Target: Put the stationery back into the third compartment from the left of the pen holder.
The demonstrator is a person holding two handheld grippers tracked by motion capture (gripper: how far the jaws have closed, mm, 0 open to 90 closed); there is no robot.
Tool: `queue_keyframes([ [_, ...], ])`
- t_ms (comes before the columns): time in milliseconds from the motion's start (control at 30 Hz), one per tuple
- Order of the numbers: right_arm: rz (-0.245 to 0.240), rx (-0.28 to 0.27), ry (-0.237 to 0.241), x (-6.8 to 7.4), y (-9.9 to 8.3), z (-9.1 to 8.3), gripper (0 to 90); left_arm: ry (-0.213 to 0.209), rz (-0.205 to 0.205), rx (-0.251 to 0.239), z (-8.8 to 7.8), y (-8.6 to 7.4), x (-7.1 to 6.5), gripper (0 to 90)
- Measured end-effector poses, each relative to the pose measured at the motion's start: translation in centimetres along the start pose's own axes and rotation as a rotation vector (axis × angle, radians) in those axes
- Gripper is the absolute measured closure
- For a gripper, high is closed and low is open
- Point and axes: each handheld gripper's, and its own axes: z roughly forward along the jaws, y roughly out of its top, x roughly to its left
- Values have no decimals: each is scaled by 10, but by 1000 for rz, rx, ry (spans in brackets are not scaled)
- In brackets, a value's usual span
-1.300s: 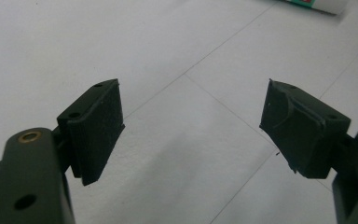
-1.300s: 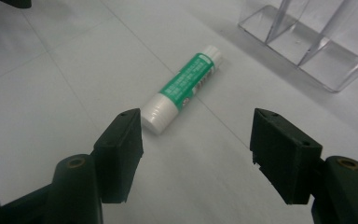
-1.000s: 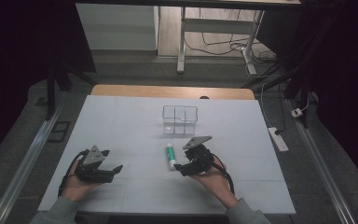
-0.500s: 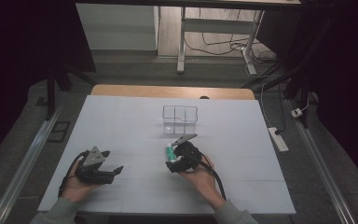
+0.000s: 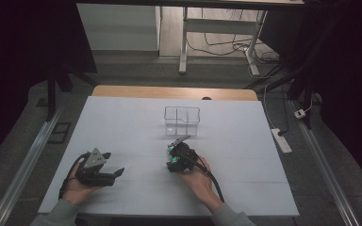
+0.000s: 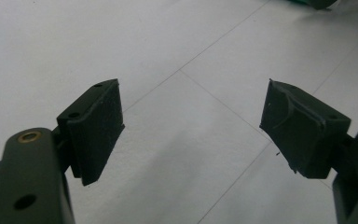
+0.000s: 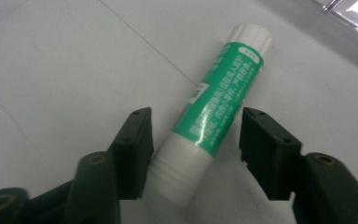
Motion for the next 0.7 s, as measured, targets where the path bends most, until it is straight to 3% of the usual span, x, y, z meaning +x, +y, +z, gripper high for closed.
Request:
queue_keyframes([
  [167,4,17,-12,1,0,-1,634,0,0,1,-1,-1,0,205],
  [367,37,18,4,-3,0,-1,642,1,-1,-1,-1,-2,1,205],
  [700,41,-82,78,-17,0,-26,645,22,18,-22,-4,-2,-1,220],
])
